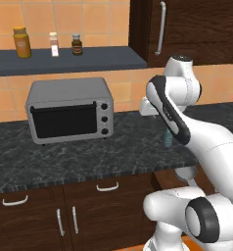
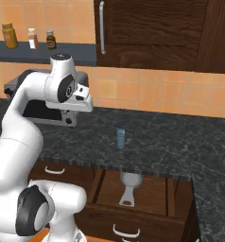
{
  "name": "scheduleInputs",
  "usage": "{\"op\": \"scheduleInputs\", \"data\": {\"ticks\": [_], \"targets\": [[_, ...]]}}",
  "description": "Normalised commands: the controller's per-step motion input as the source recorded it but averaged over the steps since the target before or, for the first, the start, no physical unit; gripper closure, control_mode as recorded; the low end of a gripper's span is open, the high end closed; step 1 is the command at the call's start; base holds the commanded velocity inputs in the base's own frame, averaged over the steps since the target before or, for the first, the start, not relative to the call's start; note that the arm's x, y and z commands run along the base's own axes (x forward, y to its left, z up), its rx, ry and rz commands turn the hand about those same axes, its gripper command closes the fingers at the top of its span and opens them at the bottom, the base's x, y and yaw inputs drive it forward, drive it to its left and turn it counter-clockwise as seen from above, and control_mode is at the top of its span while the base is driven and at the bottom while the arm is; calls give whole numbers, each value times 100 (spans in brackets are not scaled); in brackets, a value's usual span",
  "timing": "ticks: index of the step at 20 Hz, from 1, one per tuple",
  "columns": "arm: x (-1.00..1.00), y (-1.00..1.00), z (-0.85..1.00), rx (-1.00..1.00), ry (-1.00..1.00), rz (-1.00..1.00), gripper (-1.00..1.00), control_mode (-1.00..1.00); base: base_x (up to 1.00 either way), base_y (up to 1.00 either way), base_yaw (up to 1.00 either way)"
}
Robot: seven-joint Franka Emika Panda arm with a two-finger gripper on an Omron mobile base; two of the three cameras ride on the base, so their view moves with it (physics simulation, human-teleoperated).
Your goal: Pick the measuring cup from the drawer and place it on the counter.
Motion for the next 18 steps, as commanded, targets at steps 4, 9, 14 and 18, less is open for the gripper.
{"op": "scheduleInputs", "data": {"ticks": [4,9,14,18], "targets": [[-63,0,-10,0,-2,5,-100,-100,0,0,0],[-85,-10,-33,0,-5,1,-100,-100,0,0,0],[-6,-14,-3,0,0,0,-100,-100,0,0,0],[-17,0,0,0,0,0,-100,-100,0,0,0]]}}
